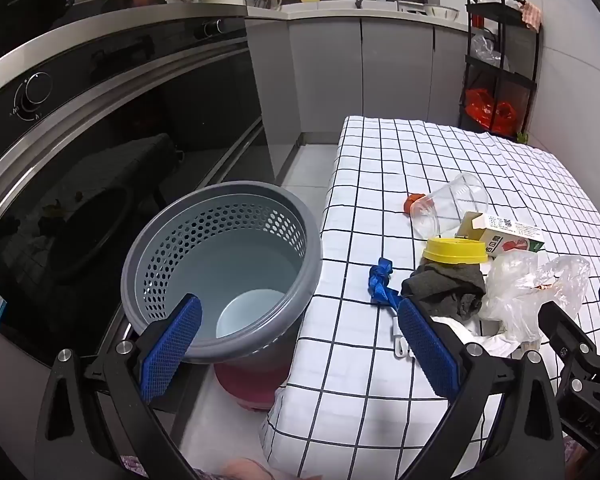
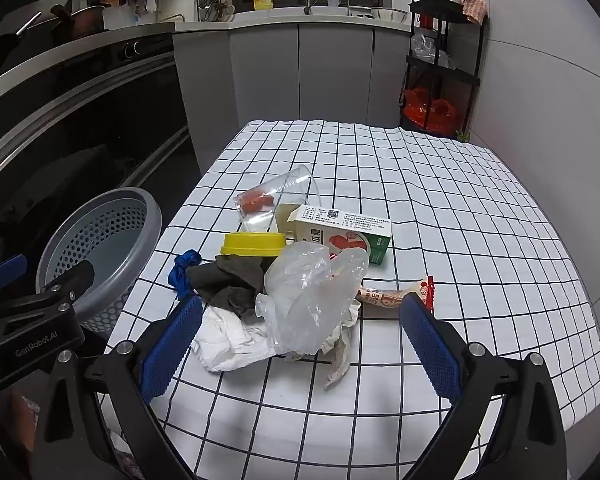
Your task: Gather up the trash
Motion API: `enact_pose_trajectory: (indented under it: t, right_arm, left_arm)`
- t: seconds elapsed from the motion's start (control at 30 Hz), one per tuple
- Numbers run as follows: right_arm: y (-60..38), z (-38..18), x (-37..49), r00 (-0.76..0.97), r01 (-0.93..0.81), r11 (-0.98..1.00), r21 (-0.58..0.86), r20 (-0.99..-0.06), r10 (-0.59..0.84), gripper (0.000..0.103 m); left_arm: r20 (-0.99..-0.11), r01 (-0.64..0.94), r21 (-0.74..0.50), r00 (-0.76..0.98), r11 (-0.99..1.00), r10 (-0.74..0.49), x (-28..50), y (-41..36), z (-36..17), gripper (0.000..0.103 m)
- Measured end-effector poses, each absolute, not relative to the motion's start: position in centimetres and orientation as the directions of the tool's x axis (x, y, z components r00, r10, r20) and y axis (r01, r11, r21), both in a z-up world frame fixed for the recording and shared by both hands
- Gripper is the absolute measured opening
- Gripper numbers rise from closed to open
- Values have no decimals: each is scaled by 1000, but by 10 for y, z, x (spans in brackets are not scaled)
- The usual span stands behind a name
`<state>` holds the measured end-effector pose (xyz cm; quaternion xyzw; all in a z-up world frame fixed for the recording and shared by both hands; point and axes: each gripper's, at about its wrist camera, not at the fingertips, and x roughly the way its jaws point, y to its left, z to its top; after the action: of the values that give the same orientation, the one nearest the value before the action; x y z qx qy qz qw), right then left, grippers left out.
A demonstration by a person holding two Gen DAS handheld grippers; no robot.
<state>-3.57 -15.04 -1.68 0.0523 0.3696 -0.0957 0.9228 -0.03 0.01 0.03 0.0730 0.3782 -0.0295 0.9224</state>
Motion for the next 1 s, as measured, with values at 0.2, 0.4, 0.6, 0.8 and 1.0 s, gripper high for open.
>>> enact_pose_trajectory:
  t: [0.2,0.4,0.6,0.8,1.0]
  right_arm:
    - [-151,-15,-36,708,214,977,23,-692,-139,95]
    - [-154,-15,-35,710,214,976,26,-691,-138,95]
    - [-153,-15,-36,710,212,977,28,-691,-134,95]
    - [-152,-14,-37,712,211,977,22,-688,-138,95]
    - [-152,-14,-36,711,208,978,25,-691,-134,95]
  left_arm:
    - [-698,106,121,716,987,9,1,-1,0,97]
    - [-695,102,115,719,988,6,-1,1,4,97]
    - [-701,106,105,713,989,-2,2,3,2,97]
    - [-699,104,106,715,989,0,2,3,1,97]
    - [-695,101,111,719,989,5,2,1,0,97]
